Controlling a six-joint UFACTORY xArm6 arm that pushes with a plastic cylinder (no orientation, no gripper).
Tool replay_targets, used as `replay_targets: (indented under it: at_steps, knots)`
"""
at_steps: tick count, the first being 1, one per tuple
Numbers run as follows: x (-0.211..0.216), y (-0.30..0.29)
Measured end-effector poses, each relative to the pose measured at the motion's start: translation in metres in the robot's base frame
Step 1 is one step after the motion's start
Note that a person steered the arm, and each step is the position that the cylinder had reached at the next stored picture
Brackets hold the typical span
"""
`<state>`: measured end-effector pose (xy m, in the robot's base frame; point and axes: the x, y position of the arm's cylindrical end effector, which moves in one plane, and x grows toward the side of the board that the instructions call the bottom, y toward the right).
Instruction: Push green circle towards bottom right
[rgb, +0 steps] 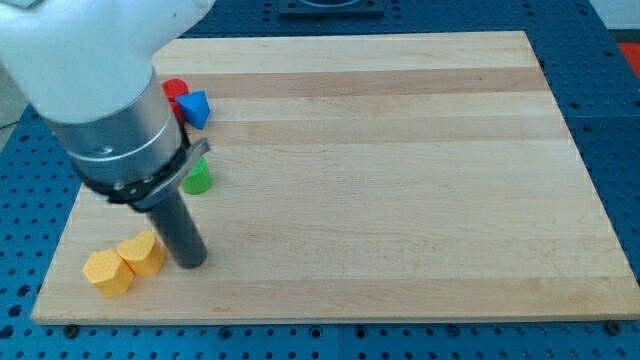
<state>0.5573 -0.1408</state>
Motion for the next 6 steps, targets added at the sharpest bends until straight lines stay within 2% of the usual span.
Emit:
replay_targets:
  at_steps: [1, 3, 4, 5, 6]
  knots:
    - [-0.050, 0.062]
    - [-0.054, 0.064]
    - [-0.056, 0.087]
    - [-0.082, 0.135]
    - [-0.107, 0.138]
